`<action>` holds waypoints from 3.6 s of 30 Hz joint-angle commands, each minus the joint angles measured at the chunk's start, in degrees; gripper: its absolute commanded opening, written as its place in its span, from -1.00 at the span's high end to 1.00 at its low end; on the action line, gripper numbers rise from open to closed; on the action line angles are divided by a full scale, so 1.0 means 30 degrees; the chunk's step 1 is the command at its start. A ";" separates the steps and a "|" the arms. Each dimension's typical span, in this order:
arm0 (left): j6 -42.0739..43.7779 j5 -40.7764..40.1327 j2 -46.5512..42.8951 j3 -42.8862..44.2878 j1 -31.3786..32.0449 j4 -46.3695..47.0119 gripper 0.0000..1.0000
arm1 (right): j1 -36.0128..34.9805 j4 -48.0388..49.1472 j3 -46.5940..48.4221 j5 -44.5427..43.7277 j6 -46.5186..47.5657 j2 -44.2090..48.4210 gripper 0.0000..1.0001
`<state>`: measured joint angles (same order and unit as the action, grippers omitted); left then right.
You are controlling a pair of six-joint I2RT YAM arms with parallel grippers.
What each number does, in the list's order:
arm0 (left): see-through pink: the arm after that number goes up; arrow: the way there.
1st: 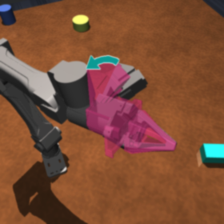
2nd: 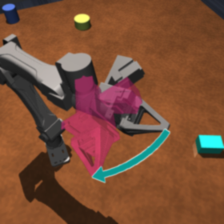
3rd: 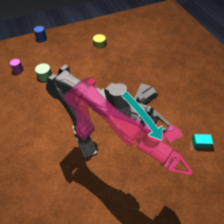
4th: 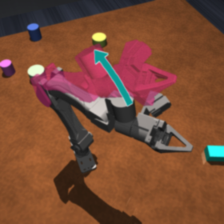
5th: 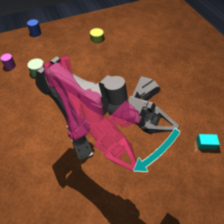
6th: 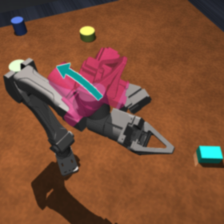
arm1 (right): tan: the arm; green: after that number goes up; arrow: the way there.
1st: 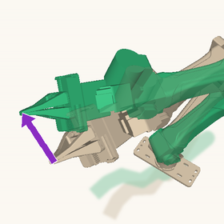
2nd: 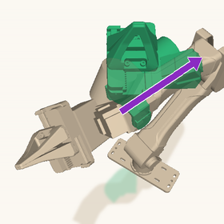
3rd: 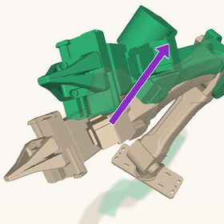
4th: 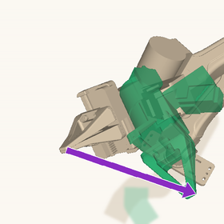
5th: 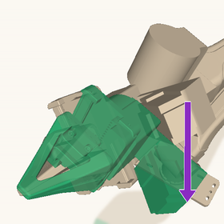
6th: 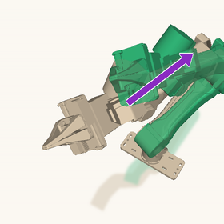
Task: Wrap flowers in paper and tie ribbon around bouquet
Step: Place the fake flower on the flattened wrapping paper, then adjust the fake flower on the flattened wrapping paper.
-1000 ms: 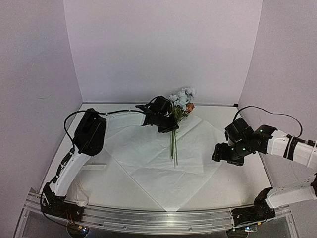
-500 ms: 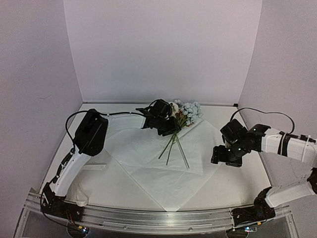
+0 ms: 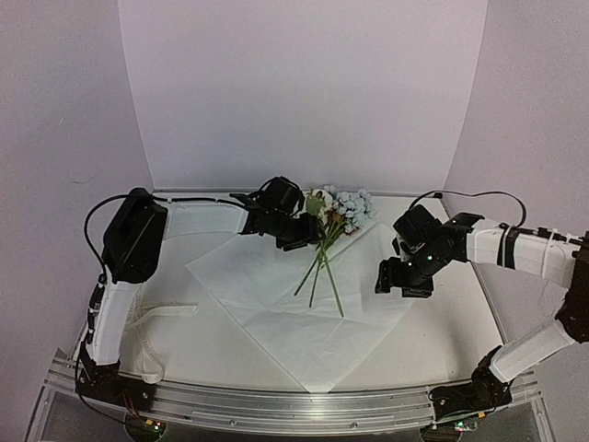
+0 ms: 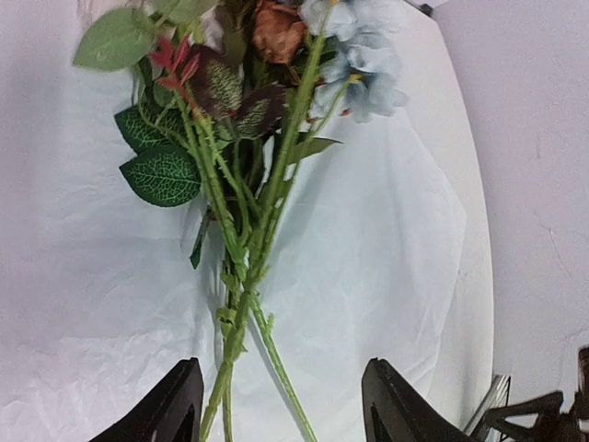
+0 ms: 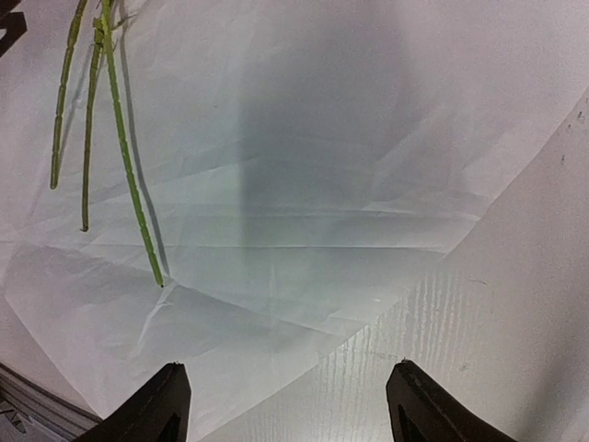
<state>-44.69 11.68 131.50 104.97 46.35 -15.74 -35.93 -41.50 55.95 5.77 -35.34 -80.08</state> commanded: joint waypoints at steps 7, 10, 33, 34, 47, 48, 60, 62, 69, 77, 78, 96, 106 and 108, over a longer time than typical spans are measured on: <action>0.3163 0.0898 -0.2911 -0.3128 -0.0038 0.0309 0.12 | -0.0798 0.1031 0.3408 0.2926 0.1391 -0.4381 -0.26; 0.4381 0.1290 -0.2949 -0.4107 -0.0010 0.0193 0.18 | -0.0820 0.1431 0.4341 0.3372 0.2073 -0.5655 -0.17; 0.7685 0.2573 -0.1121 -0.4717 0.0244 0.1215 0.17 | -0.2072 0.1960 0.7978 0.1544 0.3640 -1.2096 0.05; 0.7737 0.2512 -0.1033 -0.4552 0.0283 0.1114 0.17 | -0.2082 0.1966 0.7975 0.1524 0.3621 -1.2160 0.08; 0.8156 0.1811 -0.0136 -0.3050 0.0609 0.0267 0.52 | -0.2091 0.2027 0.7884 0.1595 0.3853 -1.1789 0.64; 0.8190 0.1759 -0.0174 -0.2987 0.0617 0.0238 0.58 | -0.2099 0.2027 0.7884 0.1609 0.3874 -1.1733 0.68; 0.8611 0.1359 -0.2693 -0.4691 0.0605 0.1771 1.00 | -0.2090 0.2342 0.7170 0.1274 0.3412 -1.0472 1.00; 0.8744 0.1266 -0.3210 -0.4892 0.0604 0.2071 1.00 | -0.2098 0.2403 0.7129 0.1189 0.3337 -1.0274 1.00; 0.8302 0.1258 -0.4945 -0.5934 0.0561 0.3779 1.00 | -0.2094 0.2748 0.6926 0.1017 0.2946 -0.9663 1.00; 0.6898 0.1188 -0.6113 -0.6630 0.0275 0.5767 1.00 | -0.2059 0.2817 0.6762 0.0816 0.2692 -0.9387 1.00; 0.6538 0.1062 -0.6303 -0.6736 0.0212 0.5927 1.00 | -0.2064 0.2860 0.6721 0.0713 0.2659 -0.9301 1.00; 0.2427 -0.1718 -0.9373 -1.1615 0.0137 0.9191 1.00 | -0.1953 0.4267 0.6713 -0.0899 0.2525 -0.8258 1.00; 0.1318 -0.1797 -0.9027 -1.2116 0.0155 0.9728 1.00 | -0.1470 0.4386 0.6930 -0.1713 0.1667 -0.8194 1.00; 0.0960 -0.1433 -0.8603 -1.1996 0.0178 1.0002 1.00 | -0.1366 0.4429 0.7026 -0.1776 0.1585 -0.8271 1.00</action>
<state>-39.54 6.86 106.13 67.35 46.87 9.50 -40.67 -29.92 74.87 3.14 -29.27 -107.44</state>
